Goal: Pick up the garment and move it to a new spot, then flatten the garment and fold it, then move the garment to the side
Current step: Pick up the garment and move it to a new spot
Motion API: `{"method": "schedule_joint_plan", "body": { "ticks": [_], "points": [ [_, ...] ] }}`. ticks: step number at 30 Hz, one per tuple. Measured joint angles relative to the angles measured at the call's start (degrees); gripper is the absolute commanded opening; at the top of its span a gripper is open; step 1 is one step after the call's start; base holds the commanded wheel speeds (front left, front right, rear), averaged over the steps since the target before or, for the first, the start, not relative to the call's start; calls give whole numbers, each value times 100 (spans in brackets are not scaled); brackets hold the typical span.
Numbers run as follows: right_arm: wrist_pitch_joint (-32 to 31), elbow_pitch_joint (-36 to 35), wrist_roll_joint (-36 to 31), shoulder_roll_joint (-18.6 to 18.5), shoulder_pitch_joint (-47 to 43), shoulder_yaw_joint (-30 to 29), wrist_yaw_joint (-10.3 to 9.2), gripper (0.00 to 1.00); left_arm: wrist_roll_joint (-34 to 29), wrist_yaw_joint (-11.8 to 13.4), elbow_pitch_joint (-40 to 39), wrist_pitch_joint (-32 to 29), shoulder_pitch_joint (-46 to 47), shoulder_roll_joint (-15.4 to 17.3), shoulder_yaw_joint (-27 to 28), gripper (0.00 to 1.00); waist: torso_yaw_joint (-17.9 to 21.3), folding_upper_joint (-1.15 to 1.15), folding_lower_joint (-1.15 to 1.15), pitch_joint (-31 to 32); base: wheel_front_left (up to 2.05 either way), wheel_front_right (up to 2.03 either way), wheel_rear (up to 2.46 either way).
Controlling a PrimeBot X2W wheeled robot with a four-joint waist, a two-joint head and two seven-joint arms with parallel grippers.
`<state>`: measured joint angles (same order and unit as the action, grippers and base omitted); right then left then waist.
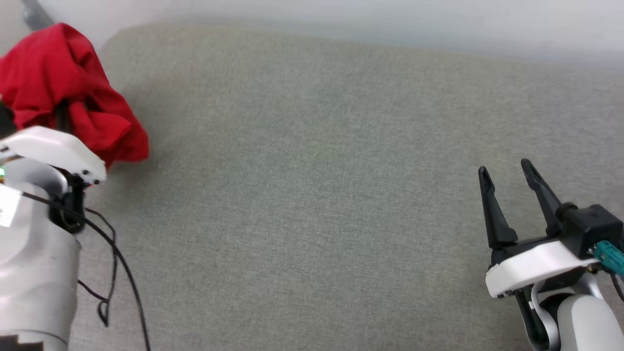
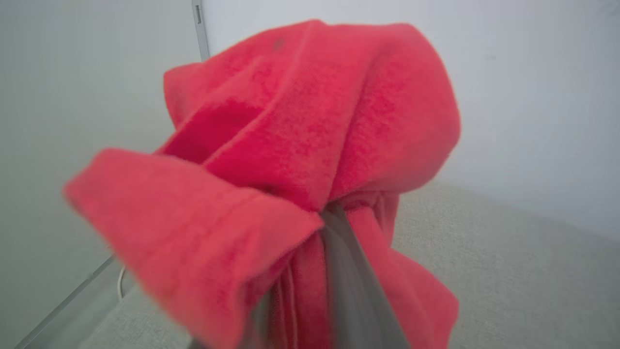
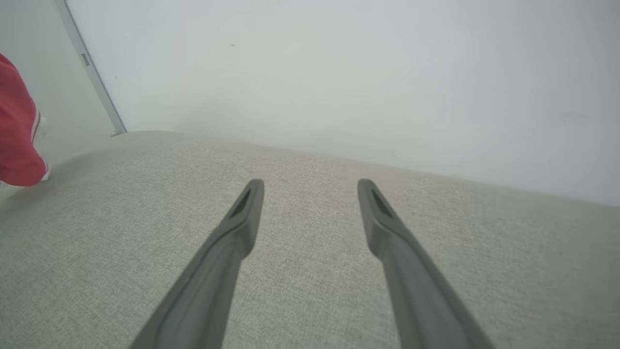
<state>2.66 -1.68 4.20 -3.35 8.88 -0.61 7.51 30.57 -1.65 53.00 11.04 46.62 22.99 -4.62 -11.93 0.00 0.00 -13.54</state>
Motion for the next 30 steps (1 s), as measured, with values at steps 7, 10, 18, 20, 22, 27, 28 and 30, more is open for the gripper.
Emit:
{"method": "schedule_joint_plan", "body": {
  "ticks": [7, 10, 18, 20, 22, 27, 28, 30],
  "points": [
    [32, 94, 97, 27, -252, -121, 0, 100, -74, 74, -738, 194, -653, -312, -186, 0, 344, 0, 0, 373, 0, 0, 0],
    [33, 112, 198, 32, -339, -133, 0, 100, -112, 99, -1128, 168, -929, -454, -304, 0, 558, 0, 0, 475, 0, 0, 0],
    [40, 152, 299, 34, -486, -142, 0, 100, -185, 115, -2229, -310, -1729, -846, -835, 0, 1211, 0, 0, 687, 0, 0, 0],
    [41, 145, 335, 34, -536, -153, 0, 100, -252, 76, -2484, -475, -1871, -939, -1048, 0, 1379, 0, 0, 715, 0, 0, 0],
    [42, 135, 347, 34, -555, -169, 0, 100, -312, 52, -2705, -623, -1959, -1054, -1266, 0, 1537, 0, -1, 722, 0, 0, 0],
    [88, 110, 431, 33, -545, -143, 0, 100, -500, -75, -3048, -1012, -2067, -1350, -1881, 0, 1856, 0, -1, 589, 0, 0, 0],
    [94, 113, 443, 35, -536, -129, 0, 100, -542, -97, -3064, -1079, -2073, -1401, -1996, 0, 1902, 0, 0, 534, 0, 0, 0],
    [136, 125, 468, 35, -522, -91, 0, 100, -622, -158, -3092, -1190, -2111, -1497, -2232, 0, 1989, 0, 0, 413, 0, 0, 0]
  ]
}}
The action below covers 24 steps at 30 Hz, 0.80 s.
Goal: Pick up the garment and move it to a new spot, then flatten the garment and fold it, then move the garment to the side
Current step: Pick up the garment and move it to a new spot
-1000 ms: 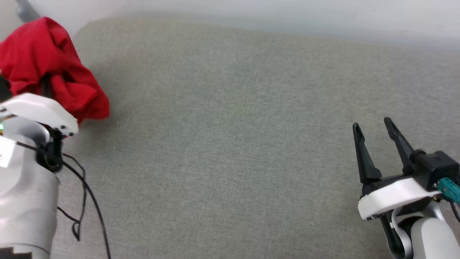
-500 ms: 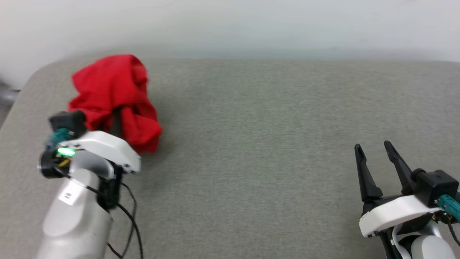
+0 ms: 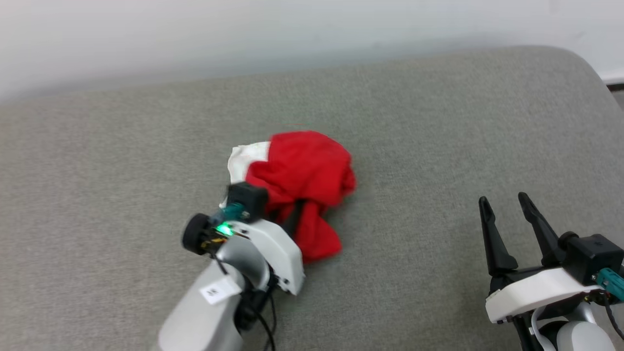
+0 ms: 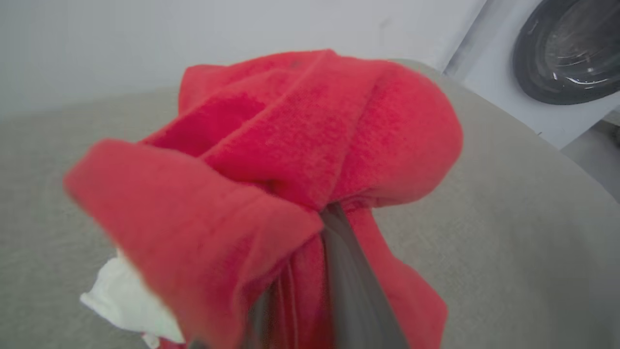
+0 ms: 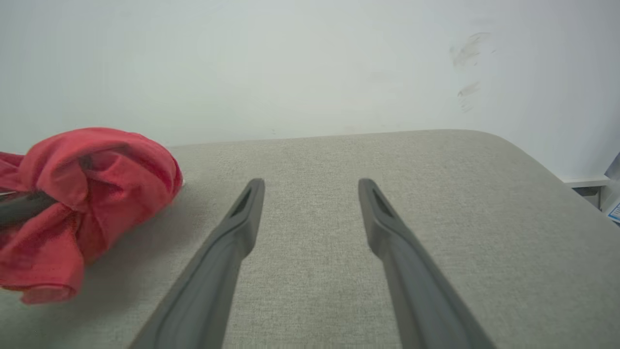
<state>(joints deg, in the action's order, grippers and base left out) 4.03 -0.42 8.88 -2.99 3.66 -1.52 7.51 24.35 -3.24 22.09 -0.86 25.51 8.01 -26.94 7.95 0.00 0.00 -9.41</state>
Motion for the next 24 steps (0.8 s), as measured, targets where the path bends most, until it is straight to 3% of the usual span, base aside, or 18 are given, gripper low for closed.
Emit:
{"method": "schedule_joint_plan", "body": {
  "ticks": [11, 12, 13, 14, 15, 20, 24],
  "points": [
    [235, 234, 166, 1, 282, 97, 0, 100, -243, -211, 368, -308, -190, -141, -832, 0, 332, 0, 1, -635, 0, 0, 0],
    [252, 260, 166, 2, 291, 93, 0, 100, -245, -231, 382, -307, -188, -144, -872, 25, 334, 0, 1, -650, 0, 0, 0],
    [257, 291, 166, 1, 308, 85, 0, 100, -266, -232, 391, -271, -183, -145, -929, 66, 325, 0, 1, -646, 0, 0, 0],
    [257, 291, 166, 1, 308, 85, 0, 100, -266, -232, 391, -271, -183, -145, -929, 66, 325, 0, 1, -646, 0, 0, 0],
    [261, 310, 164, 1, 321, 81, 0, 100, -281, -235, 400, -225, -184, -147, -955, 100, 309, 0, 1, -627, 0, 0, 0],
    [258, 399, 100, 3, 316, 79, 0, 100, -325, -205, 291, 226, -219, -212, -991, 100, 173, 0, 1, -399, 0, 0, 0],
    [192, 401, 33, 3, 242, 71, 0, 100, -356, -43, 49, 669, -300, -241, -932, 100, 12, 0, 1, -152, 0, 0, 0]
  ]
}}
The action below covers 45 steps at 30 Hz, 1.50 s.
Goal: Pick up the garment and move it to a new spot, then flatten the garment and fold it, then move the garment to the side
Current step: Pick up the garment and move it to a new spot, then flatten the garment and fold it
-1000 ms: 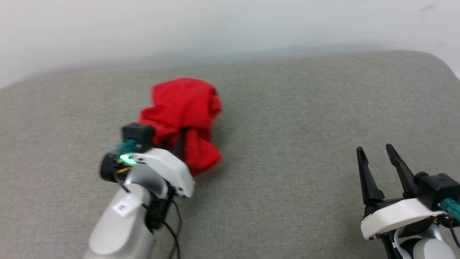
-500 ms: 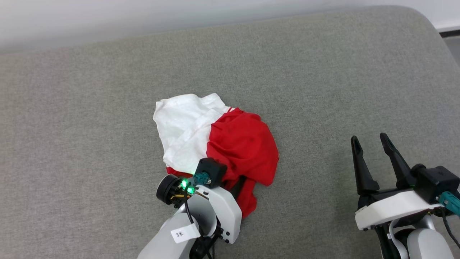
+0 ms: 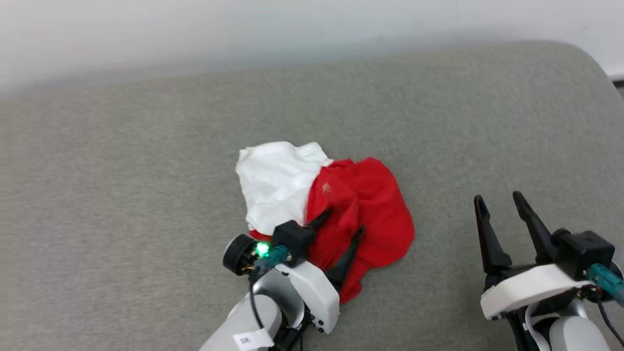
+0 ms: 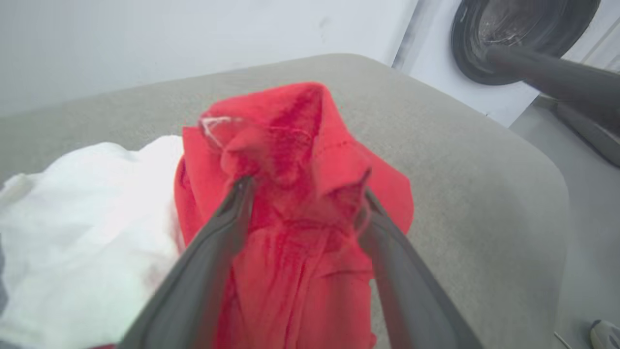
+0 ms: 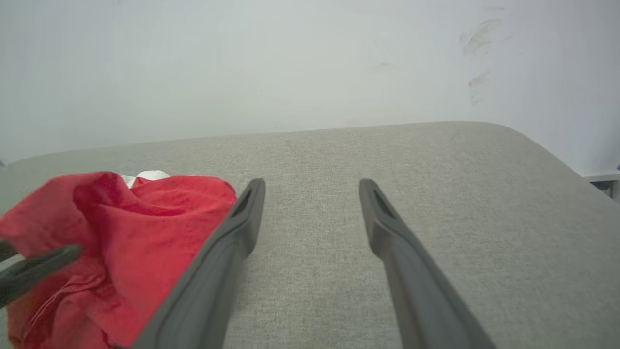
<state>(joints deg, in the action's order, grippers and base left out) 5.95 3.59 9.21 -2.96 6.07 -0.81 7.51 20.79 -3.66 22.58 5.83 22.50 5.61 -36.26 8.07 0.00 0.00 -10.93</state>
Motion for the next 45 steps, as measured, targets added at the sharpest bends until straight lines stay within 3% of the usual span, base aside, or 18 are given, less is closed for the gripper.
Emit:
{"method": "schedule_joint_plan", "body": {
  "ticks": [9, 17, 22, 31, 45],
  "points": [
    [-216, -137, -65, -1, -248, -33, 0, 100, 140, 490, -404, 662, -308, 134, 557, 100, -449, 0, 0, 472, 0, 0, 0],
    [-404, -275, -114, 0, -570, -29, 0, 100, 218, 932, -504, 864, -704, 474, 1202, 100, -758, 0, 0, 765, 0, 0, 0],
    [-519, -374, -167, 1, -765, 4, 0, 100, 212, 1082, -563, 904, -984, 699, 1515, 100, -859, 0, 0, 918, 0, 0, 0],
    [-702, -610, -225, 0, -1015, 30, 0, 100, 164, 1089, -817, 909, -1405, 870, 1774, 100, -926, 0, -1, 1101, 0, 0, 0],
    [-913, -888, -272, 1, -1087, -135, 0, 100, 69, 1016, -988, 910, -1519, 790, 1961, 100, -1019, 0, 0, 1069, 0, 0, 0]
  ]
}}
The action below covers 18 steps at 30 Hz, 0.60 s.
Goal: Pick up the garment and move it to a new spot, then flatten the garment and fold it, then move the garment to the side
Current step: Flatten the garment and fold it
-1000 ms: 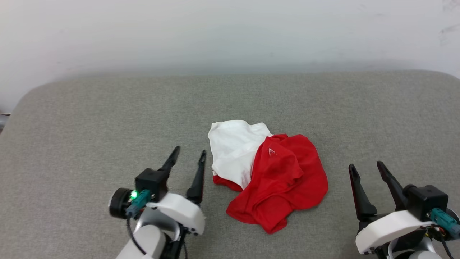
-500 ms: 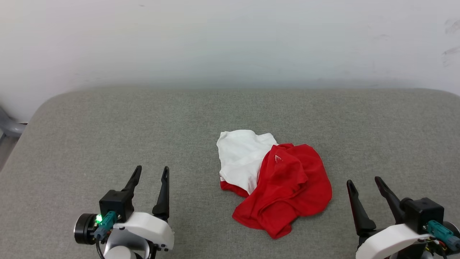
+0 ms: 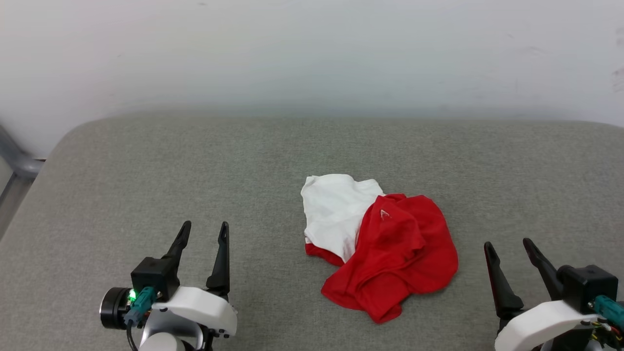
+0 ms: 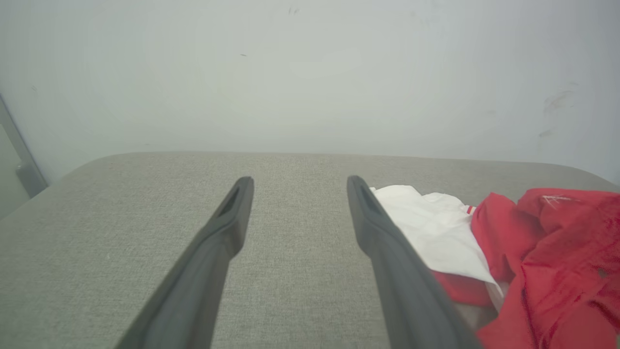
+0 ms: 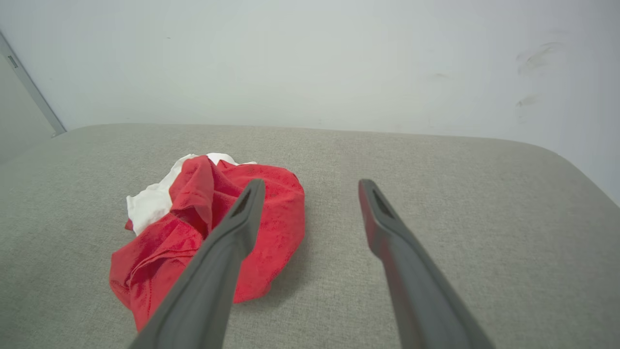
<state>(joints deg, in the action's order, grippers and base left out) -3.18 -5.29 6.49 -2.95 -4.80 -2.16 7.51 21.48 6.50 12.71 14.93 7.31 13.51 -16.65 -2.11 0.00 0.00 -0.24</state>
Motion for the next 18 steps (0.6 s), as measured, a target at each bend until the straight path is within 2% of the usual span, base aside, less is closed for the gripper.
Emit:
{"method": "schedule_joint_plan", "body": {
  "ticks": [4, 6, 11, 18],
  "points": [
    [-450, 51, 135, -11, 77, -115, 0, 100, -65, -46, -98, 7, 63, -115, 42, 100, -131, 0, 0, -67, 0, 0, 0],
    [-803, 91, 242, -131, 268, -33, 0, 100, -91, -88, -149, 9, 145, -154, 77, 100, -215, 0, 0, -131, 0, 0, 0],
    [-1616, 32, 616, -675, 819, 432, 0, 100, -191, -149, -247, 13, 298, -363, 197, 100, -492, 0, 0, -355, 0, 0, 0],
    [-2670, 241, 1152, -1470, 1576, 1500, 0, 100, -416, -318, -325, 14, 398, -677, 422, 100, -923, 0, 0, -760, 0, 0, 0]
  ]
}}
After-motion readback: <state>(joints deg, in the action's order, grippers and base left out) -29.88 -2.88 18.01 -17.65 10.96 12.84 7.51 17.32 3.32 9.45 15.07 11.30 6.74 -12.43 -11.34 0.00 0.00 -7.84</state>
